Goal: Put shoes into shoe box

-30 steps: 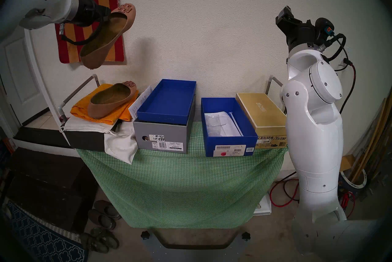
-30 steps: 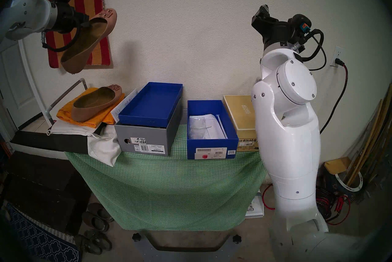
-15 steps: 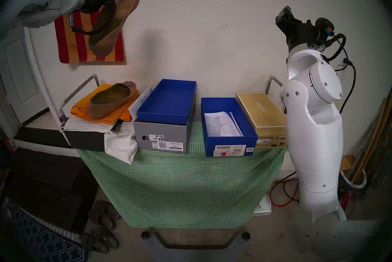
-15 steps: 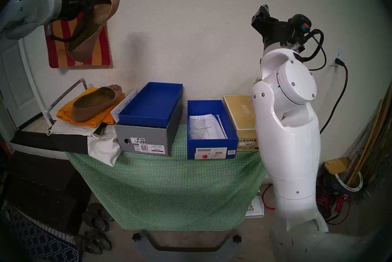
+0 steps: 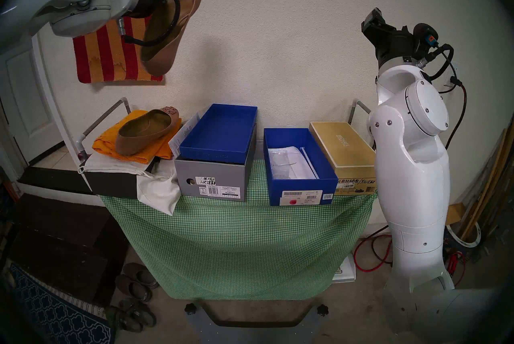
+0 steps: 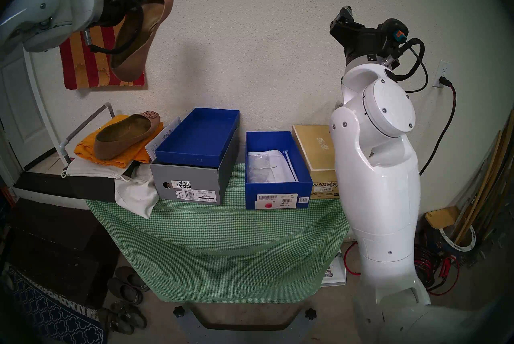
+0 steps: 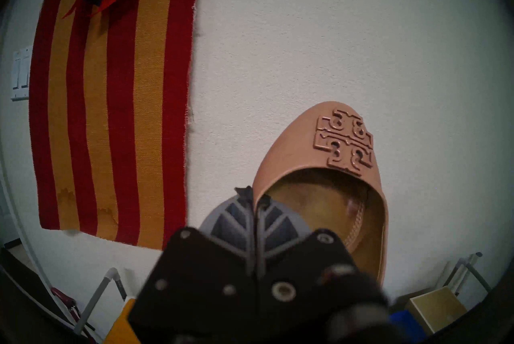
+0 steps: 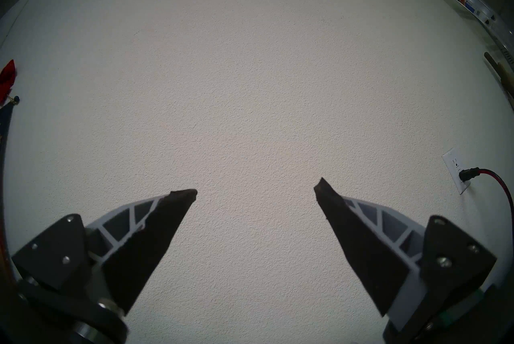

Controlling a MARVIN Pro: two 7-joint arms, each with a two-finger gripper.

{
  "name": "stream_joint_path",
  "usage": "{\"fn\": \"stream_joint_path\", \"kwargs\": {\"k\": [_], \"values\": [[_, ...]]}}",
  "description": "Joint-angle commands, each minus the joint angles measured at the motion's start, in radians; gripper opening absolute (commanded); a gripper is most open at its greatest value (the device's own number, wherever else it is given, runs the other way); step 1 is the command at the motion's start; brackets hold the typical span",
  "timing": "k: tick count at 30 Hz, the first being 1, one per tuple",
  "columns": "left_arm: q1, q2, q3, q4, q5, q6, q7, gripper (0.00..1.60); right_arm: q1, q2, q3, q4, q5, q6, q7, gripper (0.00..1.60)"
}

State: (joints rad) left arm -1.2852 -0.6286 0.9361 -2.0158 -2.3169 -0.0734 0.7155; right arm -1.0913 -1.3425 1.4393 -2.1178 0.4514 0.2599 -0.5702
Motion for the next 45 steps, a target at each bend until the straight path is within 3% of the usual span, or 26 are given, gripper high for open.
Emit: {"fn": "stream_joint_path", "kwargs": {"k": [1, 8, 16, 21, 27, 45], "values": [[0.060, -0.088, -0.050, 0.019, -0.030, -0.046, -0.006, 0.00, 0.001, -0.007, 0.006, -0.003, 0.033, 0.015, 0.013, 1.60], [0.093, -0.117, -0.063, 0.036, -0.039, -0.065, -0.009, 0.00, -0.028, -0.003, -0.009, -0.052, 0.124, 0.066, 0.080, 1.60], [0.103, -0.131, -0.065, 0.046, -0.045, -0.070, -0.008, 0.00, 0.015, -0.020, -0.017, -0.086, 0.199, 0.097, 0.114, 1.60], [0.115, -0.143, -0.073, 0.044, -0.055, -0.082, -0.011, 0.00, 0.027, -0.024, -0.067, -0.087, 0.247, 0.134, 0.162, 1.60], [0.129, -0.166, -0.090, 0.040, -0.067, -0.098, -0.010, 0.00, 0.048, -0.072, -0.136, -0.080, 0.253, 0.135, 0.142, 1.60], [0.154, -0.234, -0.177, 0.021, -0.124, -0.145, -0.003, 0.00, 0.047, -0.168, -0.219, -0.023, 0.293, 0.106, 0.090, 1.60]]}}
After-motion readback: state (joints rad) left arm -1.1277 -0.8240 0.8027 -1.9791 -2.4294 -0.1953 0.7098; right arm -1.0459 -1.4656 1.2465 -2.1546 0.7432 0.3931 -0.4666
